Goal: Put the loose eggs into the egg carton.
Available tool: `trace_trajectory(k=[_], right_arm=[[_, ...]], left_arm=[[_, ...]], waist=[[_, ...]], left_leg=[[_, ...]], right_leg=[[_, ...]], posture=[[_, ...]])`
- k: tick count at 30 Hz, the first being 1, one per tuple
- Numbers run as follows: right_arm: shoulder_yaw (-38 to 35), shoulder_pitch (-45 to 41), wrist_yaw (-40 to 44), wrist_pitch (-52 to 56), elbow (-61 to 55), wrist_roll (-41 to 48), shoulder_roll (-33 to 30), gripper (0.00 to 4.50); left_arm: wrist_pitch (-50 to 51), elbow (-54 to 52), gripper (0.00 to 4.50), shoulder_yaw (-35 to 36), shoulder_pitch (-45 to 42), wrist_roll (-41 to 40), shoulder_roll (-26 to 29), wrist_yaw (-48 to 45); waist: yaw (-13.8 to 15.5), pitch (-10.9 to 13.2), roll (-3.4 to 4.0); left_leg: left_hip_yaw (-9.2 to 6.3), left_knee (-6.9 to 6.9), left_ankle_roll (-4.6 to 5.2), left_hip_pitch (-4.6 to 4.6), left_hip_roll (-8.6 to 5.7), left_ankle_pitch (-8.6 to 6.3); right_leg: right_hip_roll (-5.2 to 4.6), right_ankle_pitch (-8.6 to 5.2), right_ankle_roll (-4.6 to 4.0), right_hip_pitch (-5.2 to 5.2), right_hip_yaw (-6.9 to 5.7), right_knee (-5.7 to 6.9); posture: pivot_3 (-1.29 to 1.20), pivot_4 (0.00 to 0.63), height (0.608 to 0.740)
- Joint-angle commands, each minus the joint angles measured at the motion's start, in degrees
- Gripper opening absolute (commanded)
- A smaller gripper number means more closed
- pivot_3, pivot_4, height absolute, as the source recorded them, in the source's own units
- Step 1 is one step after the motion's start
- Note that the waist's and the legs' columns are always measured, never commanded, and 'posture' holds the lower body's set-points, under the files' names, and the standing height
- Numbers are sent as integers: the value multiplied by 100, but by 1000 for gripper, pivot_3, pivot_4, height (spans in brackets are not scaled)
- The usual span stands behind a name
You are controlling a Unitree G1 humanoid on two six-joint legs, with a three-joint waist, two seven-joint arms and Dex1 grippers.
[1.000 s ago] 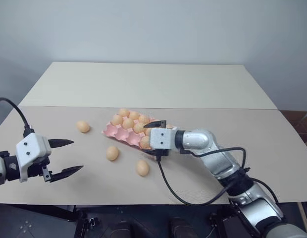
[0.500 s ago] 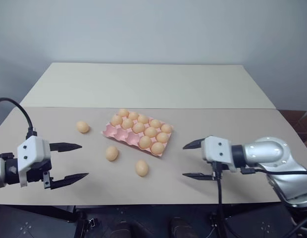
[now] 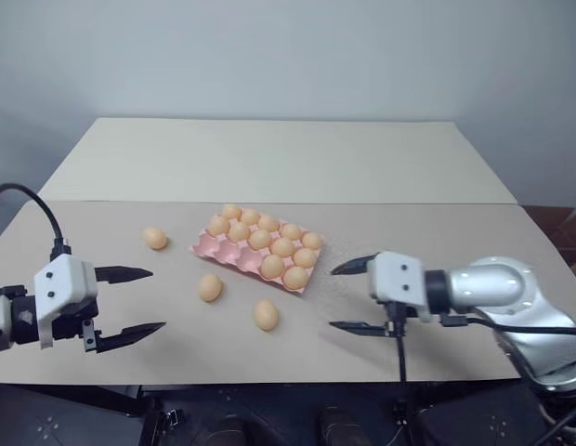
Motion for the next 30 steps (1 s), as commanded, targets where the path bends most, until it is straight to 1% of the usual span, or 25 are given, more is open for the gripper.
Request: trace_trajectory(k=[1,5,12,16,21,25,28,30], right_arm=[[549,-406,-317,99,14,-245,354,4488],[1282,-890,-474,63,627,-620,875,4488],[2040,-1264,-568,-32,1340,-997,1583,4488],[2274,-1310,-587,-165,1624,-1217,1823,4488],[2383,-1383,-660,-247,1963,-1432,2105,4488],[2520,-1426,-698,-347,2233,-1677,2210,4488],[2562,-1440,-564,-329,2278,-1709,2215,4488],[2539,-1427,-478,-301,2218,-1681,2199,4121]], left_arm=[[-91,-38,4500,-25,-61,29,4,56],[-84,-20,4500,-106,-120,31,63,0],[-67,-57,4500,-46,-22,67,41,-1],[-43,-135,4500,18,58,69,5,25],[-20,-197,4500,77,143,62,-11,65],[-13,-235,4500,79,177,73,-30,120],[5,-249,4500,93,205,91,-21,163],[4,-231,4500,104,207,102,-5,177]], waist=[[0,0,0],[3,0,0],[4,0,0],[4,0,0],[4,0,0],[3,0,0],[3,0,0],[4,0,0]], left_leg=[[0,0,0,-1,0,0],[-1,1,0,-3,0,0],[-1,0,0,-5,0,0],[-1,1,0,-5,0,0],[-1,1,0,-3,0,0],[-2,0,0,-4,0,0],[-1,0,0,-4,0,0],[-2,0,0,-3,0,0]], right_leg=[[0,0,0,-2,0,0],[-1,0,0,-2,0,1],[0,0,-1,-6,-2,1],[-1,0,-1,-6,-2,3],[0,1,-1,-5,-3,4],[0,1,-1,-6,-3,3],[0,1,-1,-6,-3,4],[0,1,-1,-6,-3,4]], posture=[[0,150,740],[0,150,740],[0,150,740],[0,150,740],[0,150,740],[0,150,740],[0,150,740],[0,150,740]])
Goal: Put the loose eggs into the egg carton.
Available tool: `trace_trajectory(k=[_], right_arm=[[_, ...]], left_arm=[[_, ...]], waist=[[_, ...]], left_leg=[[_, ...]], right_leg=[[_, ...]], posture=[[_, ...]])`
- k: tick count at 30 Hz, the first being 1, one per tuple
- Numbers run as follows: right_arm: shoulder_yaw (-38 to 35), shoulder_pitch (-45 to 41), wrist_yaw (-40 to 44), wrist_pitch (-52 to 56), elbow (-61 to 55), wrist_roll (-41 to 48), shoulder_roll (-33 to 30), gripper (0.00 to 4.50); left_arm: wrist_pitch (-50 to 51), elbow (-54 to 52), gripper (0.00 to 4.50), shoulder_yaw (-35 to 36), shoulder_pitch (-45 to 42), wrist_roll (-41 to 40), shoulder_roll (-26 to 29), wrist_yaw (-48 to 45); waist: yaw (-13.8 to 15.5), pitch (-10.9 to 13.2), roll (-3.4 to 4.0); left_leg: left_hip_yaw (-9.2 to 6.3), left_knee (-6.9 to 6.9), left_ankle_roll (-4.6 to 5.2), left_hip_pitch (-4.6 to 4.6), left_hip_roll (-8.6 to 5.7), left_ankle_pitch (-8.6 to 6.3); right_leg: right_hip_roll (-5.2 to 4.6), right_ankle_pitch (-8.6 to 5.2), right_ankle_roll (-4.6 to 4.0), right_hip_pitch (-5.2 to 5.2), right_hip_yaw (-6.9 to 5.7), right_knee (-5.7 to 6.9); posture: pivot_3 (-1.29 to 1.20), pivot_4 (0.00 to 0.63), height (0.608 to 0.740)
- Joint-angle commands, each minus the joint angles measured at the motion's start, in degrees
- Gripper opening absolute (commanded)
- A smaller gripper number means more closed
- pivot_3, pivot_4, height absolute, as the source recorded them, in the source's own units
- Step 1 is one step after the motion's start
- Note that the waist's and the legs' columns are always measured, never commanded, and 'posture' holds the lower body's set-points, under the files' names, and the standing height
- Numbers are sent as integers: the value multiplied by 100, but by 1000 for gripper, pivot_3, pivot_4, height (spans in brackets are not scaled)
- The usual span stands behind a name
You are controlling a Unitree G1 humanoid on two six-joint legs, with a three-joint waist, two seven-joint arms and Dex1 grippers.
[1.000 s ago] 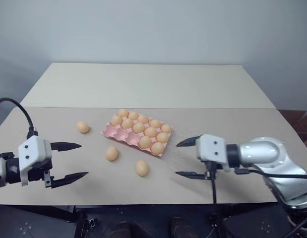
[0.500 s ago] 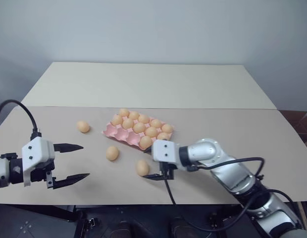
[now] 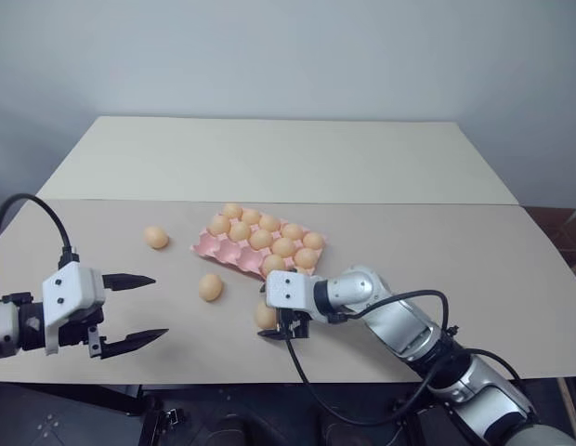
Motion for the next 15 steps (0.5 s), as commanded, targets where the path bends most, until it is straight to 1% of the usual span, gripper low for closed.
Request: trace_trajectory(k=[1,4,5,7,11,15], right_arm=[[-19,-88,119,-82,-200,-21,-8,3905],[-16,-63,169,-100,-213,-70,-41,2819],[-22,-49,171,-102,-228,-80,-44,2614],[-37,-34,146,-96,-276,-106,-39,2496],[-103,-71,139,-86,-423,-120,-40,2496],[-489,-324,-29,-114,-630,39,192,2496]], left_arm=[[-42,-90,4500,211,8,9,34,42],[-56,-53,4500,208,-30,17,47,59],[-55,-60,4500,209,-36,9,45,64],[-51,-69,4500,202,-51,0,46,73],[-78,-33,4500,169,-85,23,55,82],[-79,22,4500,196,-87,30,69,66]], waist=[[0,0,0],[-2,0,0],[-2,0,0],[-2,0,0],[-2,0,0],[-14,0,0]], left_leg=[[0,0,0,0,0,0],[0,0,0,0,0,0],[0,0,0,0,0,0],[0,0,0,0,0,0],[0,0,0,0,0,0],[0,0,0,0,0,0]], right_leg=[[0,0,0,0,0,0],[0,0,0,0,0,0],[0,0,0,0,0,0],[0,0,0,0,0,0],[0,0,0,-1,0,0],[0,0,0,-1,0,0]], posture=[[0,150,740],[0,150,740],[0,150,740],[0,150,740],[0,150,740],[0,150,740]])
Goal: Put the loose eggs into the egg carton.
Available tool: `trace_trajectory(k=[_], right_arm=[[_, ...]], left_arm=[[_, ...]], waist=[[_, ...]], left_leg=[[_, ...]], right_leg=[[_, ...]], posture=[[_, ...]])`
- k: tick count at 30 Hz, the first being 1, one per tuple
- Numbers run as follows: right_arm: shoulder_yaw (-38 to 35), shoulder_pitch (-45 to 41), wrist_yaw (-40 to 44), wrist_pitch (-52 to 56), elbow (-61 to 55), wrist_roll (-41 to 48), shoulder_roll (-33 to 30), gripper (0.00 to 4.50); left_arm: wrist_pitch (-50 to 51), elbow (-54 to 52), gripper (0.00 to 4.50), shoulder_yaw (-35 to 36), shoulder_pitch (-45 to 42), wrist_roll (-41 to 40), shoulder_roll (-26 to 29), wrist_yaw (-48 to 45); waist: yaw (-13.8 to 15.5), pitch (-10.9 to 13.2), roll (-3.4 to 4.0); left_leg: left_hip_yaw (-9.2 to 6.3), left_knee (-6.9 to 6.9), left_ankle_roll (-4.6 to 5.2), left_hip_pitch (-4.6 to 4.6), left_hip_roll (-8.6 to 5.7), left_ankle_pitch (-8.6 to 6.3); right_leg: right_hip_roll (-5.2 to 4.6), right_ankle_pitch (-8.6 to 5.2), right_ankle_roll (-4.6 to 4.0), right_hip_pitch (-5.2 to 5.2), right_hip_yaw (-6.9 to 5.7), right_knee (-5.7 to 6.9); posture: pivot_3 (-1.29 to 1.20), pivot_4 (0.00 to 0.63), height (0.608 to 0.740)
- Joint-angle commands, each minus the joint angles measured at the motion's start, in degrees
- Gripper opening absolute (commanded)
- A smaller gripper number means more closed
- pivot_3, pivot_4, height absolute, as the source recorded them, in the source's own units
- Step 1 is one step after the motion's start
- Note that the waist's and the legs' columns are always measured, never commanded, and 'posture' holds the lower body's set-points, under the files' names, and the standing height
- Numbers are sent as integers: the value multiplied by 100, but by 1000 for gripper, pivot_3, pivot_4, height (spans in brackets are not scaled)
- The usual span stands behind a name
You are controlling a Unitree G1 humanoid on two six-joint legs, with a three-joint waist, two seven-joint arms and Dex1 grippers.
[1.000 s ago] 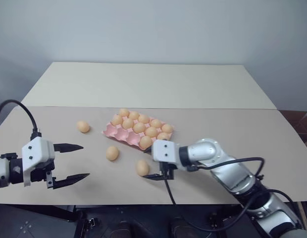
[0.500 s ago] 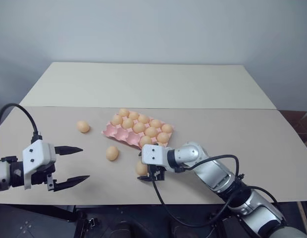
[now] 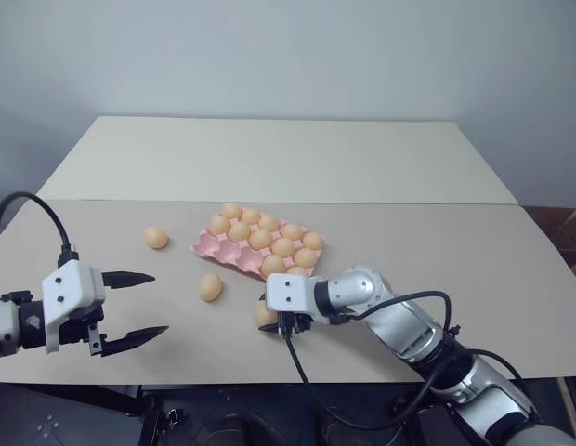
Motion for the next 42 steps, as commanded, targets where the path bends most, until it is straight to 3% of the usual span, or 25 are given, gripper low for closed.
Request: trace_trajectory(k=[1,11,16,21,22,27,35,42], right_arm=[[-513,-424,-272,-132,-314,108,293,2496],[-613,-1164,-1825,-1581,1766,-743,1387,2496],[-504,-1171,-1931,-2653,2433,-1044,1365,2496],[-534,-1081,-1832,-3010,2540,-1106,1306,2496],[-516,-1066,-1816,-3050,2560,-1134,1285,3061],[-497,-1011,-1760,-3055,2580,-1211,1303,4469],[-561,-895,-1763,-3092,2450,-1399,1252,4469],[-1024,-516,-1094,-2249,1228,-936,712,4469]], left_arm=[[-81,36,4500,201,-43,27,70,4],[-48,71,4500,202,11,33,47,30],[-25,15,4500,336,140,27,26,16],[-18,-37,4500,417,258,17,5,38],[-19,-45,4500,416,271,17,-2,48],[-10,-55,4500,409,291,16,-6,65],[-63,24,4500,353,207,38,27,66],[-71,63,4500,391,198,-7,-41,82]], waist=[[-14,0,0],[-4,-1,-1],[-22,0,0],[-24,0,0],[-27,0,0],[-24,0,0],[-24,0,0],[-4,0,0]], left_leg=[[0,0,0,0,0,0],[1,-5,-3,-2,0,-1],[0,-7,-4,-2,0,-1],[0,-8,-4,-1,1,-1],[0,-8,-4,0,1,-1],[0,-9,-4,0,1,-1],[0,-10,-4,0,1,-1],[0,-11,-5,-2,1,-1]], right_leg=[[0,0,0,0,0,1],[-2,1,-1,-3,-2,0],[-2,1,-2,-5,-2,1],[-2,1,-2,-5,-2,1],[-2,1,-2,-5,-2,3],[-1,1,-2,-4,-2,1],[-1,1,-2,-5,-2,1],[-2,1,-2,-5,-2,0]], posture=[[0,150,740],[0,150,740],[0,150,740],[0,150,740],[0,150,740],[0,150,740],[0,150,740],[0,150,740]])
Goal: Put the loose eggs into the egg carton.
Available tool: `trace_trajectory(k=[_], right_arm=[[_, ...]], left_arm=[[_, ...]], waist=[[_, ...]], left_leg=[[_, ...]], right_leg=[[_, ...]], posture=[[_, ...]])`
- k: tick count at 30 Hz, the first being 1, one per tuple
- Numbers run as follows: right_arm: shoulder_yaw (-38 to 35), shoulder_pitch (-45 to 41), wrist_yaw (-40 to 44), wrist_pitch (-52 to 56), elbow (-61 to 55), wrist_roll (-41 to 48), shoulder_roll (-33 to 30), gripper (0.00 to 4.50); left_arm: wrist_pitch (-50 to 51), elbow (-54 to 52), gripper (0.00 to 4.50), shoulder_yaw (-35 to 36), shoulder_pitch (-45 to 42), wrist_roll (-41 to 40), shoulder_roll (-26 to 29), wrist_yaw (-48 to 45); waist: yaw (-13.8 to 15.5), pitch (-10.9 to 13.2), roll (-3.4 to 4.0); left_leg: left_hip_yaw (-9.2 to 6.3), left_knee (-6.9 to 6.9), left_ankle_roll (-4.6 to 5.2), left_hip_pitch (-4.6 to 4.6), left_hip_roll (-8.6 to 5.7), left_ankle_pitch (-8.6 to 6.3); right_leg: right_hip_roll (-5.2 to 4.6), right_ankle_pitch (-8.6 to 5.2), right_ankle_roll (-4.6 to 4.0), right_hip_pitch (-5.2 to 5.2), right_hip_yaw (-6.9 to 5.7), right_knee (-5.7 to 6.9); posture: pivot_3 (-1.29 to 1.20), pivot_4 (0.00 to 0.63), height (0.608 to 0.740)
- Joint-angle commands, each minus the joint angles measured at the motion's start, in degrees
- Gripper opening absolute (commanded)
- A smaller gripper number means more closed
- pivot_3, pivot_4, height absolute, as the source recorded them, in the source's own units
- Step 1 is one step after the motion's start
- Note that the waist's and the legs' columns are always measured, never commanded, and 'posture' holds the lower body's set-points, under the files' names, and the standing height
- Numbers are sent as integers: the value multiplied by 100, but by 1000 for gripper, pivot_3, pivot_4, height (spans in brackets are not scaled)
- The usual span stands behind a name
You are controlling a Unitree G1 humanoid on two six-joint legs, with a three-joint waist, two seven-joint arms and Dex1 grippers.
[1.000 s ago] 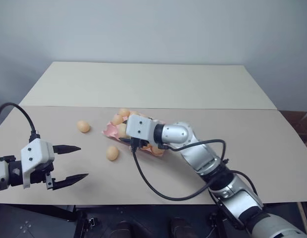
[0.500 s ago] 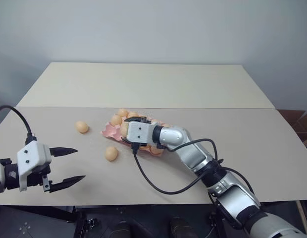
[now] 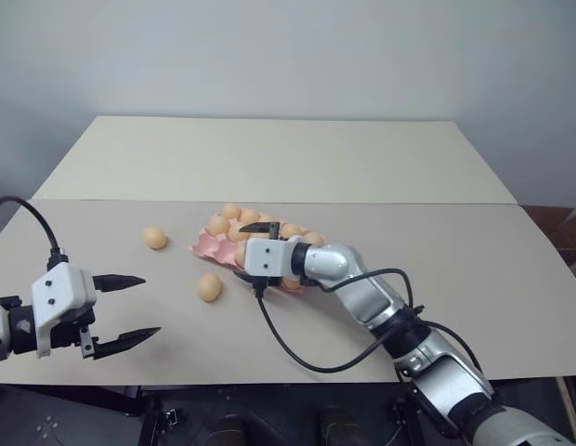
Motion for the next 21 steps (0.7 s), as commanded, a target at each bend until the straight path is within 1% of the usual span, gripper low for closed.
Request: trace_trajectory(k=[1,4,8,10,12,16,21], right_arm=[[-604,188,669,827,-1090,635,-449,4469],[-1175,476,1568,1633,-2027,1567,-1226,4469],[-1985,936,2548,1889,-2833,2569,-2501,4469],[-2398,1171,2890,2090,-3059,3011,-3041,4469],[-2802,1520,3173,2068,-3236,3358,-3502,4469],[-3292,2112,3286,2054,-3520,3649,-4066,4469],[-3485,2475,2923,2181,-3777,3691,-4286,4469]], left_arm=[[-66,23,4500,205,-9,-52,-52,23],[-59,114,4500,263,24,-125,-138,-2],[-101,215,4500,222,7,-53,-176,15],[-108,217,4500,218,20,-33,-175,8],[-118,199,4500,223,38,-26,-191,21],[-127,199,4500,201,49,-8,-228,67],[-158,246,4500,12,-28,44,-282,147]], waist=[[14,0,0],[71,1,0],[77,1,0],[69,1,0],[42,1,0],[12,1,-1],[19,0,-1]], left_leg=[[0,0,0,1,0,0],[-2,0,0,-1,0,0],[-3,0,2,2,0,-1],[-2,0,3,6,0,-2],[-1,0,4,9,0,-2],[2,-1,5,11,0,-3],[3,-1,5,13,0,-3]], right_leg=[[0,0,0,3,0,0],[-3,0,0,6,-6,-6],[-2,0,0,9,-7,-9],[-1,-1,0,13,-6,-9],[-1,-1,0,15,-4,-10],[0,-1,1,14,1,-10],[0,-1,1,15,3,-8]], posture=[[0,150,740],[0,150,740],[0,150,740],[0,150,740],[0,150,740],[0,150,740],[0,150,740]])
